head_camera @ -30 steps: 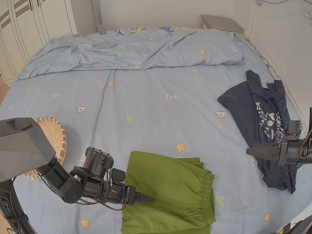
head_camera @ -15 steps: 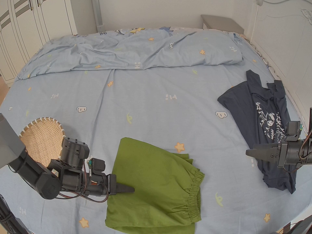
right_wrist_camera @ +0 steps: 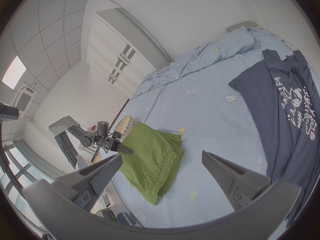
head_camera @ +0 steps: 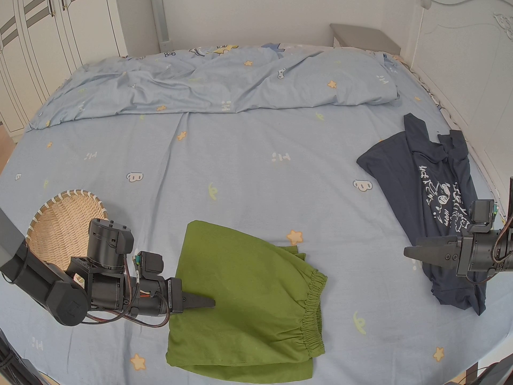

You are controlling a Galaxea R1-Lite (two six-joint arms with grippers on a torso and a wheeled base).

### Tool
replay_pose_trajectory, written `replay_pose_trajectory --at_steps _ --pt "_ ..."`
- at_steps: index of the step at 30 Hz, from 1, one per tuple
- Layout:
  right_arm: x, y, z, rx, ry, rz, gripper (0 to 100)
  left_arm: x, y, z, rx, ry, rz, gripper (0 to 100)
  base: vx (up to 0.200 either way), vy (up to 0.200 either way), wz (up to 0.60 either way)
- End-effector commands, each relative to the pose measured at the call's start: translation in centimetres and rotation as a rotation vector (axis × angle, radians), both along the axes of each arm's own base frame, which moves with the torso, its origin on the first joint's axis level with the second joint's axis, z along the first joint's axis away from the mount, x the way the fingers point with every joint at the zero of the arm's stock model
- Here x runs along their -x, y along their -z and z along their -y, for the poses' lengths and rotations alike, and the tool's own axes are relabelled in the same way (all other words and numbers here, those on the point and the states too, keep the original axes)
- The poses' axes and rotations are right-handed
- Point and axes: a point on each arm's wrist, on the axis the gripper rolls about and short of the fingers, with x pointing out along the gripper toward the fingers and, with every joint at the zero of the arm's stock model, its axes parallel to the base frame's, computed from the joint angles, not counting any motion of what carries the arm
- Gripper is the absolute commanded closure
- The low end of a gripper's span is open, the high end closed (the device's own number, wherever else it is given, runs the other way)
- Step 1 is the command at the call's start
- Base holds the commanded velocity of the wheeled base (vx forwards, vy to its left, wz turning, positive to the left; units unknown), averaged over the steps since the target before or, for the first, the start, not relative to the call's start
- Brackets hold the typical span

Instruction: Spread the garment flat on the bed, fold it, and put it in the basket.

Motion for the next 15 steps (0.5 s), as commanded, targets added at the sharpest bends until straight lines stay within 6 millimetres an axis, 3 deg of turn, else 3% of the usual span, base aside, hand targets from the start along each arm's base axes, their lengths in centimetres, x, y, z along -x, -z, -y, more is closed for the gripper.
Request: replay_pose_trajectory --at_steps 1,15 --pt "0.1 -0.1 0.0 0.000 0.001 0.004 0 -0.3 -0.3 -0.1 0.008 -0.007 0.017 100 0.000 0.000 0.00" --pt "0.1 -0.1 0.0 0.001 0.002 0.003 0 -1.5 -1.1 0.4 -0.055 -0.118 0.121 100 0.000 0.000 0.00"
